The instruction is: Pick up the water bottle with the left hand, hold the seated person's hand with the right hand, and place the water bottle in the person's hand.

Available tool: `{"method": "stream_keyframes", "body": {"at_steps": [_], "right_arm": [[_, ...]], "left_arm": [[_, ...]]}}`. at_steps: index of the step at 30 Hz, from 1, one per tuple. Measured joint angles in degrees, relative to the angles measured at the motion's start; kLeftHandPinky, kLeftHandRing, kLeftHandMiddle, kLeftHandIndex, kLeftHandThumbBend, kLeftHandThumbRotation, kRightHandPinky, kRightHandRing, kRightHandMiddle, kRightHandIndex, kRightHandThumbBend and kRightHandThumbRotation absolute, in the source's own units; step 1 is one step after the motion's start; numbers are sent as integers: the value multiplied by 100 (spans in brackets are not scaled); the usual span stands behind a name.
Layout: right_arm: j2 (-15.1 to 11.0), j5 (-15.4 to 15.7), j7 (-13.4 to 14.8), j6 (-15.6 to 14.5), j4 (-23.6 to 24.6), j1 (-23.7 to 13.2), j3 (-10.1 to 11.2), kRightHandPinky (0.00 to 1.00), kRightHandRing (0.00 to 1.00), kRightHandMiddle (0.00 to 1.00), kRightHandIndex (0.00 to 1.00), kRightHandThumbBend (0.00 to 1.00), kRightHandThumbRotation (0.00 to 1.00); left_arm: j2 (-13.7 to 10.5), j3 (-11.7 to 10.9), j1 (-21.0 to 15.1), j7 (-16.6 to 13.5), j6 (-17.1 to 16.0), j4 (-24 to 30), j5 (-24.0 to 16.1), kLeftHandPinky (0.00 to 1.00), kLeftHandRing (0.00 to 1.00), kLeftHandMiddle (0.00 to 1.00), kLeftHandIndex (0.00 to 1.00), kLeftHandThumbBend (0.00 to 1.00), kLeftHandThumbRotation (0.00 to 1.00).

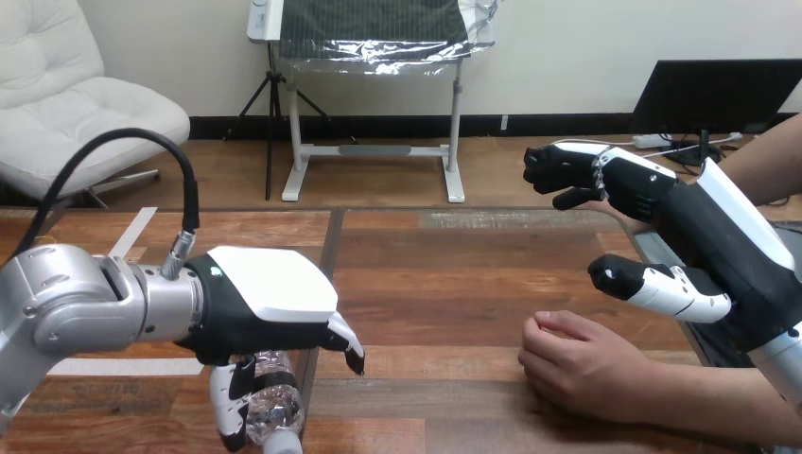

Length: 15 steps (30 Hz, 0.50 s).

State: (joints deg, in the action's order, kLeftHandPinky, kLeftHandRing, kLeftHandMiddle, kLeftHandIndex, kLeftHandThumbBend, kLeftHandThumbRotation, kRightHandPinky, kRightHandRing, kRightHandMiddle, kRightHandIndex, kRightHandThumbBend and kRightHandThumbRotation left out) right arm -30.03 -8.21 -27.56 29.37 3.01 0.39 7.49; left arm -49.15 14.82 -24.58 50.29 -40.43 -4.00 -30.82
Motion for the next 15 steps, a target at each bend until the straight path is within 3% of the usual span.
{"method": "stream_keyframes", "body": {"at_steps": [15], "right_arm": [[-1,-11,-1,-142,-4,-12,1,75,79,80,81,88,83]], "left_arm": [[-19,7,12,3,-38,-4,96,80,85,87,84,100,11]]}}
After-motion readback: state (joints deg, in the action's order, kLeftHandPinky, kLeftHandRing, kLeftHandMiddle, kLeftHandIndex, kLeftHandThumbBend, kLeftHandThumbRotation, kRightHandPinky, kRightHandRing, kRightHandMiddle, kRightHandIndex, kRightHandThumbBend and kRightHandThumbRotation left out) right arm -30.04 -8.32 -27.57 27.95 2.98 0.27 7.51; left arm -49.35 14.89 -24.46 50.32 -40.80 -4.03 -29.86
